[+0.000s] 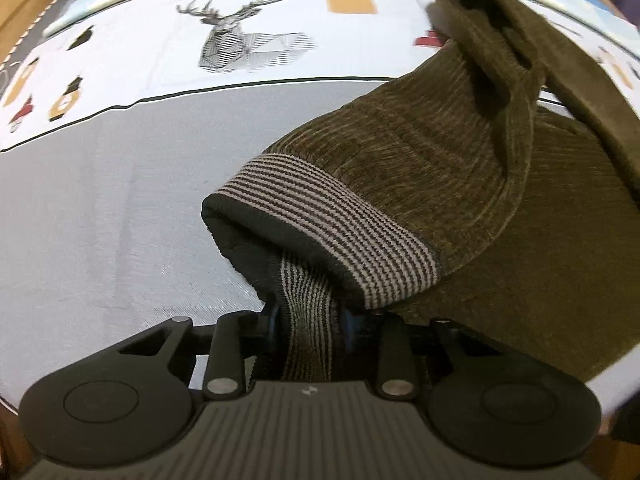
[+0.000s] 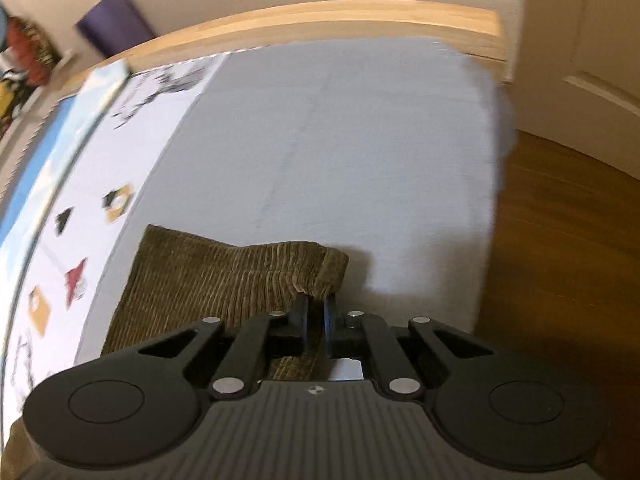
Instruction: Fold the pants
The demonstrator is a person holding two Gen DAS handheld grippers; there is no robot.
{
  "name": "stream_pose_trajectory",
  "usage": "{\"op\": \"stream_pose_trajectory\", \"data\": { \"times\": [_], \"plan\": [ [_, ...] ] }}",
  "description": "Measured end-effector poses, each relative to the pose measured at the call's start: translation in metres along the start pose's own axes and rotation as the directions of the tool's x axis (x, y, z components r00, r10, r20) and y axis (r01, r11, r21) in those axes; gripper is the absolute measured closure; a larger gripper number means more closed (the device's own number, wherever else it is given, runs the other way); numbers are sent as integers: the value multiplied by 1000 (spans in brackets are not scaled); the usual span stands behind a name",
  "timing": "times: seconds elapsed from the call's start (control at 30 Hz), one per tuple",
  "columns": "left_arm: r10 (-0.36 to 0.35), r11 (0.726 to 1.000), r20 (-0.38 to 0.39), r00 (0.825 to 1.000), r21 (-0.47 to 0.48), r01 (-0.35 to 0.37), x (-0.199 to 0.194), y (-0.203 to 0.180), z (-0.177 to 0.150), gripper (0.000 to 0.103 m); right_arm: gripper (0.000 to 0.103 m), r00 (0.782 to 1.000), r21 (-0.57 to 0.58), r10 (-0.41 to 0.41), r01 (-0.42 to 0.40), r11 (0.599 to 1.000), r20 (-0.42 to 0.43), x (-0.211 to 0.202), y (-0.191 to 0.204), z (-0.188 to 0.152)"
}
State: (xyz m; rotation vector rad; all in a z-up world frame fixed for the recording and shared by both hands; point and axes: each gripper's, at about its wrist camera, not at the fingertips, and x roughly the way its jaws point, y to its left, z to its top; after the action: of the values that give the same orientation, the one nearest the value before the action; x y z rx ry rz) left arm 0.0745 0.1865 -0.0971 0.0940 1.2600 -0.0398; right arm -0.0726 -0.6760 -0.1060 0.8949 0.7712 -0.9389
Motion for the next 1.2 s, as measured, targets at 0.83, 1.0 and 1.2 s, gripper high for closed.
{"op": "stream_pose_trajectory", "data": {
  "times": [0.83,1.0,1.2],
  "plan": [
    [178,983,199,964,-77,-166,-59,-19,32,54,84,906,-472,302,-136,871,297,-66,93,-28],
    [173,981,230,958,-132,-145,-67,-23,46,54,84,915,-633,389,-239,736,108,-68,147,-61],
    [176,979,225,958,-137,-148,-62,-29,55,50,84,885,-831,465,-261,492,-2,-94,211,-130]
  ]
}}
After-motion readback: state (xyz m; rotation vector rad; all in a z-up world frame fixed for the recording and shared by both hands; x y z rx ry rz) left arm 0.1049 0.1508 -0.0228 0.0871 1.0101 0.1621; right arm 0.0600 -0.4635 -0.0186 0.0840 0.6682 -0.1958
